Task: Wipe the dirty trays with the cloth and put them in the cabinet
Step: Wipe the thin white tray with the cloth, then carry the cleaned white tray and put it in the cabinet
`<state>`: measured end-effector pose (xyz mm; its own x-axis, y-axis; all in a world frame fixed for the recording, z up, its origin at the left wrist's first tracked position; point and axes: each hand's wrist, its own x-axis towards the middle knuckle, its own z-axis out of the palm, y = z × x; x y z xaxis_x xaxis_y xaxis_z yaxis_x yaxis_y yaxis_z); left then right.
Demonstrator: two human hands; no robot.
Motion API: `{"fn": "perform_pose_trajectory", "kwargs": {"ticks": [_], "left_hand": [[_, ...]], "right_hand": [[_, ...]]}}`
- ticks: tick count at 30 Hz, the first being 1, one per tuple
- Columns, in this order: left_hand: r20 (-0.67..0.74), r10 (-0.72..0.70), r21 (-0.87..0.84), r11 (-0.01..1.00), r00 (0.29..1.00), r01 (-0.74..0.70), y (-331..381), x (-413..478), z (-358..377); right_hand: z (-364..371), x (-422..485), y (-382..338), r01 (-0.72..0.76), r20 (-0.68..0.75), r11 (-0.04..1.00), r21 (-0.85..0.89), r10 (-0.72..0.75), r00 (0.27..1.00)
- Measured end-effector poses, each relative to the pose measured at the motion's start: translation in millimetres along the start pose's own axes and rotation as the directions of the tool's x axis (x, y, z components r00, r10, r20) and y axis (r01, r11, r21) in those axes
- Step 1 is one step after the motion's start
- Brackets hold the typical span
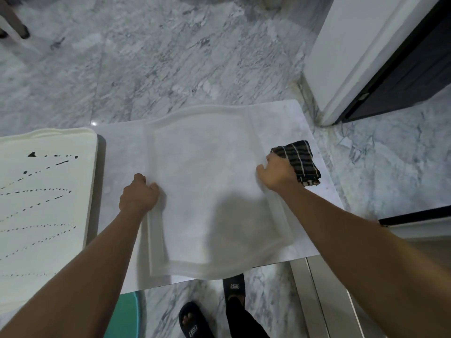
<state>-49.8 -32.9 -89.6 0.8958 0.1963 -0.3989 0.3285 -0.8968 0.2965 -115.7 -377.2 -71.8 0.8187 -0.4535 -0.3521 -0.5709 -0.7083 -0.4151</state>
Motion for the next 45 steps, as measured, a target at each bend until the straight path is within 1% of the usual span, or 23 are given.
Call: {"fn": "perform_pose_trajectory", "kwargs": {"ticks": [1, 3, 9, 12, 16, 19, 20, 23, 25, 27, 28, 29, 30, 31, 32, 34, 35, 36, 38, 39, 43, 44, 45], "left_hand": [[-0.008, -0.018, -0.061, 0.998, 1.000, 0.018, 0.6, 0.3, -0.8], [-0.032, -0.042, -0.144, 0.989, 0.999, 0.037, 0.8, -1.1, -0.7], [-0.086, -0.018, -0.320, 0.947, 0.996, -0.011, 2.9, -24.5, -33.8], [-0.064, 0.062, -0.420, 0.904, 0.996, -0.083, 9.9, -41.5, -65.8], [-0.023, 0.204, -0.485, 0.854, 0.979, -0.190, 21.7, -64.7, -103.1], [0.031, 0.336, -0.530, 0.804, 0.941, -0.270, 30.9, -86.7, -124.5], [0.055, 0.396, -0.549, 0.779, 0.917, -0.303, 34.0, -96.7, -131.2], [0.140, 0.570, -0.556, 0.722, 0.810, -0.412, 44.4, -133.1, -149.1], [0.181, 0.674, -0.552, 0.672, 0.716, -0.494, 51.5, -160.5, -155.6], [0.223, 0.746, -0.542, 0.630, 0.628, -0.556, 59.1, -190.2, -159.6], [0.254, 0.786, -0.529, 0.600, 0.563, -0.600, 65.9, -213.6, -159.1], [0.276, 0.806, -0.522, 0.583, 0.523, -0.623, 70.4, -226.4, -158.9], [0.304, 0.833, -0.521, 0.551, 0.462, -0.652, 76.2, -246.4, -157.1], [0.341, 0.860, -0.526, 0.510, 0.380, -0.681, 83.3, -275.3, -152.8], [0.358, 0.878, -0.527, 0.471, 0.318, -0.707, 89.0, -297.4, -147.8], [0.388, 0.900, -0.534, 0.397, 0.200, -0.746, 101.0, -341.1, -136.9], [0.415, 0.902, -0.537, 0.347, 0.117, -0.769, 106.3, -373.9, -129.0], [0.437, 0.897, -0.544, 0.316, 0.058, -0.778, 108.6, -400.6, -122.2], [0.450, 0.890, -0.559, 0.221, -0.068, -0.800, 113.2, -460.3, -104.6], [0.440, 0.892, -0.559, 0.182, -0.104, -0.809, 113.4, -481.4, -100.6], [0.410, 0.851, -0.616, -0.006, -0.327, -0.788, 106.6, -608.2, -71.3], [0.411, 0.835, -0.625, -0.034, -0.366, -0.779, 103.1, -629.4, -68.8], [0.402, 0.811, -0.651, -0.074, -0.425, -0.756, 96.5, -665.6, -61.0]], "right_hand": [[1.6, 0.2, -5.0, -0.060, 0.024, 0.997, 0.044, 0.059, 0.998], [4.3, 1.8, -8.7, -0.126, 0.028, 0.988, 0.094, 0.124, 0.992], [-12.7, -15.5, -15.2, -0.173, -0.005, 0.974, 0.146, 0.176, 0.984], [-31.2, -41.4, -18.0, -0.167, -0.071, 0.971, 0.171, 0.182, 0.981], [-57.3, -89.9, -7.5, -0.169, -0.203, 0.959, 0.226, 0.216, 0.955], [-75.9, -140.2, 8.5, -0.178, -0.266, 0.941, 0.287, 0.257, 0.929], [-81.5, -164.6, 14.8, -0.192, -0.300, 0.932, 0.309, 0.286, 0.910], [-91.8, -251.1, 35.7, -0.222, -0.439, 0.895, 0.387, 0.391, 0.809], [-93.6, -310.3, 51.9, -0.214, -0.522, 0.883, 0.417, 0.425, 0.739], [-93.9, -367.3, 66.4, -0.233, -0.568, 0.865, 0.444, 0.473, 0.673], [-94.5, -407.6, 76.8, -0.248, -0.584, 0.845, 0.475, 0.513, 0.629], [-93.2, -431.0, 83.8, -0.241, -0.589, 0.834, 0.497, 0.528, 0.612], [-91.8, -461.6, 93.8, -0.230, -0.604, 0.819, 0.526, 0.550, 0.577], [-91.4, -501.8, 105.7, -0.226, -0.624, 0.800, 0.556, 0.581, 0.522], [-90.5, -532.1, 115.8, -0.229, -0.631, 0.781, 0.582, 0.610, 0.480], [-90.2, -586.3, 135.0, -0.247, -0.655, 0.763, 0.597, 0.642, 0.398], [-90.0, -622.3, 146.8, -0.258, -0.664, 0.746, 0.614, 0.665, 0.341], [-89.6, -651.2, 155.7, -0.265, -0.671, 0.734, 0.625, 0.679, 0.298], [-86.6, -717.8, 174.3, -0.306, -0.675, 0.693, 0.653, 0.715, 0.181], [-84.9, -739.5, 180.7, -0.321, -0.674, 0.683, 0.656, 0.722, 0.156], [-72.6, -866.1, 212.6, -0.346, -0.681, 0.638, 0.688, 0.732, -0.004], [-71.2, -886.2, 218.9, -0.348, -0.683, 0.632, 0.693, 0.730, -0.034], [-68.9, -920.7, 230.4, -0.360, -0.675, 0.610, 0.706, 0.733, -0.083]]}}
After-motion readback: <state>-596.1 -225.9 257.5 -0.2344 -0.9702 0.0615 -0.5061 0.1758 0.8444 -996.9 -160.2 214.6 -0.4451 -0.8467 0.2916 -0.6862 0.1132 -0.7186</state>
